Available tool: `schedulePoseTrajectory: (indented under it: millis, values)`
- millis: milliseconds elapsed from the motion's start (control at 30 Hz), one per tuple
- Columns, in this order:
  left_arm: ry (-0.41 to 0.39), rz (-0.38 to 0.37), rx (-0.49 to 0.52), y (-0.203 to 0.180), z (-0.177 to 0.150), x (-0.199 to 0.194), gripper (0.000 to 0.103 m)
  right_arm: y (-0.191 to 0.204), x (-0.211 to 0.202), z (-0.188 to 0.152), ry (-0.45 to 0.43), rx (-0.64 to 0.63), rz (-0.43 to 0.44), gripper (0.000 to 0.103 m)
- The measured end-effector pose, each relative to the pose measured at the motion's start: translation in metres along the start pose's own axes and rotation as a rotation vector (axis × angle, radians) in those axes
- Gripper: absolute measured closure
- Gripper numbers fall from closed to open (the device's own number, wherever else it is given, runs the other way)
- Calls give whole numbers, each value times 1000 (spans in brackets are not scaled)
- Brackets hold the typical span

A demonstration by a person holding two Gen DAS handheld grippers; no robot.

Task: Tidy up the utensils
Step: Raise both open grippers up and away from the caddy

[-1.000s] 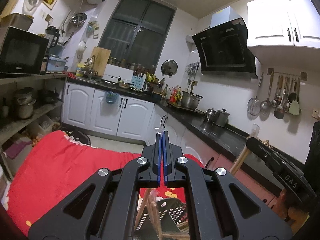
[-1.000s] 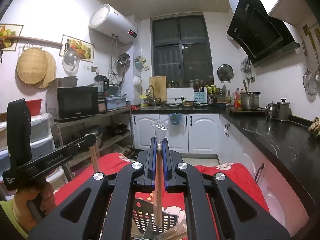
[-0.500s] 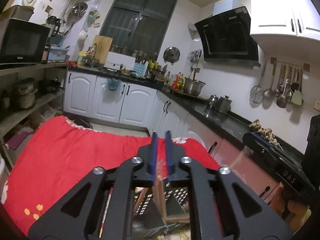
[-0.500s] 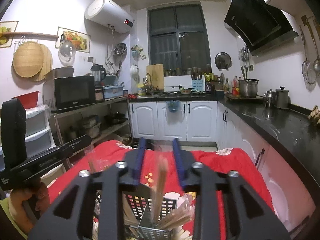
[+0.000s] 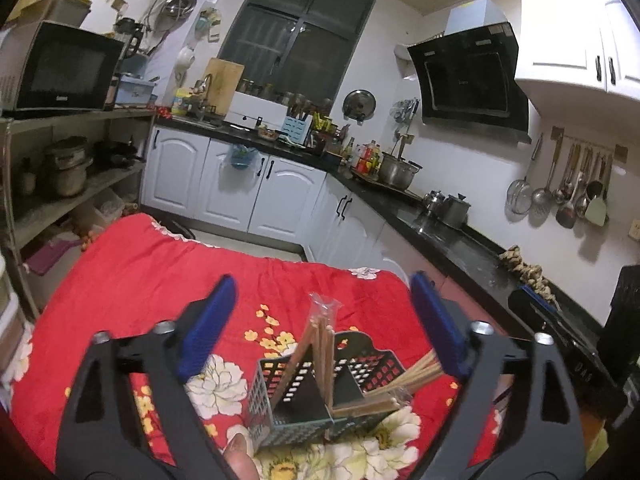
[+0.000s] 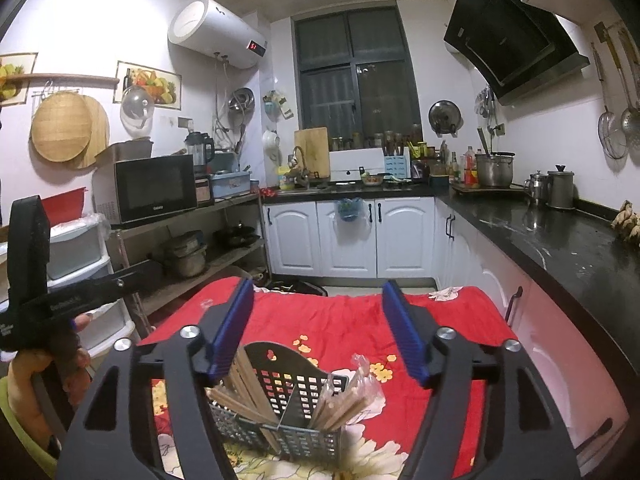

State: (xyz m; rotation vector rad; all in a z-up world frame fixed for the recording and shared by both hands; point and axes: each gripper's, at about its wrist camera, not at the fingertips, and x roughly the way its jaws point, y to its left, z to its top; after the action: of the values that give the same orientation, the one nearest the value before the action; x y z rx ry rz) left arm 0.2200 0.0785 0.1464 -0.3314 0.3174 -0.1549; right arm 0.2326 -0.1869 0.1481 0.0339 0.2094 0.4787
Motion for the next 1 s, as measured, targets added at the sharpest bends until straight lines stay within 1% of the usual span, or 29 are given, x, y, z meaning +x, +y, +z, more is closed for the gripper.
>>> schedulePoseTrajectory:
  millis: [33, 67, 200, 267, 433, 633, 733, 1000]
  values:
    - [-1, 2, -2, -1, 0, -3, 12, 0, -5, 0, -2, -2, 2, 30]
    - [-2, 3, -1, -1, 0, -6, 11, -1, -9, 0, -5, -4, 2, 28]
    - [-14, 6, -4, -6, 1, -20, 11, 0, -24, -1, -15, -12, 8, 21]
    - [-18, 7, -1, -9, 0, -26, 11, 1, -32, -1, -22, -14, 14, 20]
    - [-18, 32, 36, -18, -5, -41, 11, 1, -48, -4, -27, -22, 25, 14]
    - [16, 66, 73, -26, -29, -54, 11, 0, -63, -18, -16, -12, 31, 9]
    - [41, 92, 89, -28, -45, -57, 11, -1, -67, -28, 0, -10, 27, 9]
    - [119, 113, 109, -32, -85, -60, 11, 6, -76, -57, 54, -18, 16, 7]
